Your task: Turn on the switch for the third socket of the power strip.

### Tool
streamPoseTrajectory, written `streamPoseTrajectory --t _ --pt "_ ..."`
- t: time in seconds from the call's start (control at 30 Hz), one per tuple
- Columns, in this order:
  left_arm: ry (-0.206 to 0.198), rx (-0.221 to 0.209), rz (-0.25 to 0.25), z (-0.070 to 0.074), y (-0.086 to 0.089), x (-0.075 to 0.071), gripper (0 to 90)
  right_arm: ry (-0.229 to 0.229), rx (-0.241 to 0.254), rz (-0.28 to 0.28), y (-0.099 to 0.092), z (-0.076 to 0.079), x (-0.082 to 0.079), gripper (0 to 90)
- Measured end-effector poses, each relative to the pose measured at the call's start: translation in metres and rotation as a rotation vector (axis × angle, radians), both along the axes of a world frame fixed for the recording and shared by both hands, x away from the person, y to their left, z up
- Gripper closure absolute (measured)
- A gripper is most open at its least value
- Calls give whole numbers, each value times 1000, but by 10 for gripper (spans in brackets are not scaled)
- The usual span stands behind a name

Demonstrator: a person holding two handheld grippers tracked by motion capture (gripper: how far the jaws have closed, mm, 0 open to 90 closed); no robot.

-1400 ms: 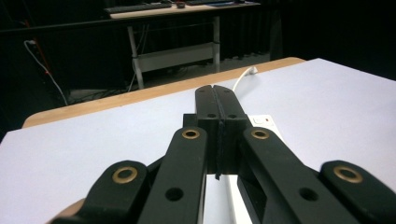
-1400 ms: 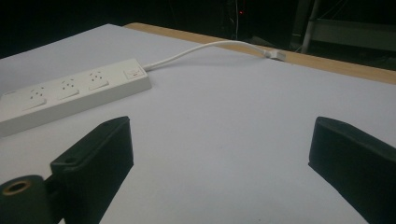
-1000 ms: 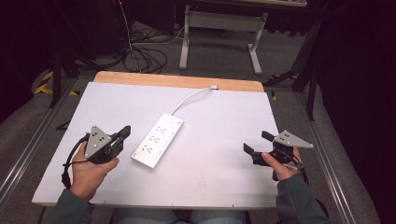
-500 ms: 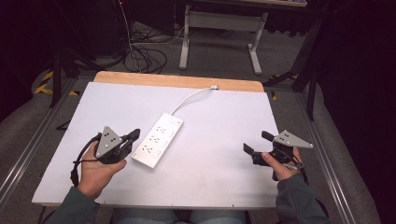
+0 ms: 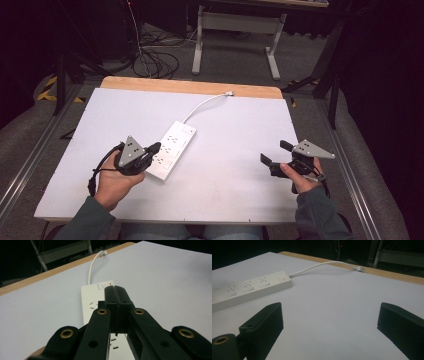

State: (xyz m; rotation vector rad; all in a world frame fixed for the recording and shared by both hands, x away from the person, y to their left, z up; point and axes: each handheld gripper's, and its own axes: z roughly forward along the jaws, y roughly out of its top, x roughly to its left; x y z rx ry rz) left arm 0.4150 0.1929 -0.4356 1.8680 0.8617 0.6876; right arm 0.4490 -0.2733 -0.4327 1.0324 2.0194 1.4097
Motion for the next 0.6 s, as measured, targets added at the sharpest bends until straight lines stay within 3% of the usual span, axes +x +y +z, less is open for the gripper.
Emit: streamPoseTrajectory --t 0.6 --pt "113 65 -37 -12 -15 11 900 -1 1 0 0 0 0 68"
